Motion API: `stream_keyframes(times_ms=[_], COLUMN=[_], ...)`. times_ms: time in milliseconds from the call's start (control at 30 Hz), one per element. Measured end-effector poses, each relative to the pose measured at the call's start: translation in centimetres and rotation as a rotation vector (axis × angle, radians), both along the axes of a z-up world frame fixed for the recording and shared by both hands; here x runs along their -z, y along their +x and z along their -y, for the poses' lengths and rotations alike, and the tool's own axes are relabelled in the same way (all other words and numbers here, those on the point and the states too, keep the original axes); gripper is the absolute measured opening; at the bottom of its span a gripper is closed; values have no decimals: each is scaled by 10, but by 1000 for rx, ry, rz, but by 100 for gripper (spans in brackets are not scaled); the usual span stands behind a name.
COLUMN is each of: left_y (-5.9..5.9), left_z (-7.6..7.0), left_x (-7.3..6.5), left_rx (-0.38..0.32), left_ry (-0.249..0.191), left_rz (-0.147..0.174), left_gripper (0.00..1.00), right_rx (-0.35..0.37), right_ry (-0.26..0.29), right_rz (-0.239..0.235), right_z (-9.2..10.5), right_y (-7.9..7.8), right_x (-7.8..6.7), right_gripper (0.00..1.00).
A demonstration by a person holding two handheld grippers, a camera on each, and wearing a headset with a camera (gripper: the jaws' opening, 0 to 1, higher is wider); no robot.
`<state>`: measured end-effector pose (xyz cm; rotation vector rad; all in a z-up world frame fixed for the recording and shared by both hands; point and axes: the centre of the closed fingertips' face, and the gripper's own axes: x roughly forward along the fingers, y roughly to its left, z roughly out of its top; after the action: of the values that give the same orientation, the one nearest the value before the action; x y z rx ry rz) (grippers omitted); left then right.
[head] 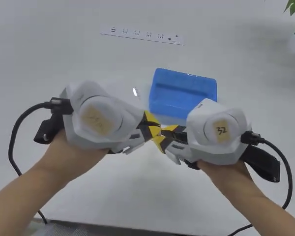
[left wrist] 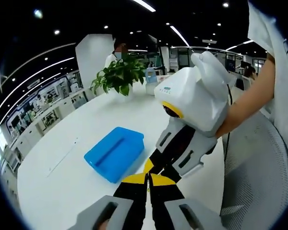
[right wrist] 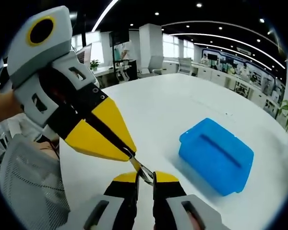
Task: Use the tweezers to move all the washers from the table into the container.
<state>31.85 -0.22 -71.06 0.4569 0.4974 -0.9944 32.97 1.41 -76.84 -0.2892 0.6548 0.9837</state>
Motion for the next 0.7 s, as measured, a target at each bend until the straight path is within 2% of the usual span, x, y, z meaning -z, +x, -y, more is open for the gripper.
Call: stream_keyframes(times_ms=[333,400,467,600,700], left_y=[6,6,7,8,9], left_z=[-3,-3,-4,-6,-7], left_x=[5,8,7,7,3], left_rx=[1,3,-3,-12,-11], left_ry=[15,20,11,1,-2], left_rz=[-2,-10,-8,-13,-3], left_gripper=[0,0,0,0,0], right_rx=[39,41,45,54,56], right_ry=[17,19,19,22,27], right_rz=[-22,-38,-26,-36,-28], right_z=[-3,-4,-4,-5,-5], right_y=[6,6,7,8,9], right_x=[7,10,10,10,6], right_gripper=[7,7,7,8,8])
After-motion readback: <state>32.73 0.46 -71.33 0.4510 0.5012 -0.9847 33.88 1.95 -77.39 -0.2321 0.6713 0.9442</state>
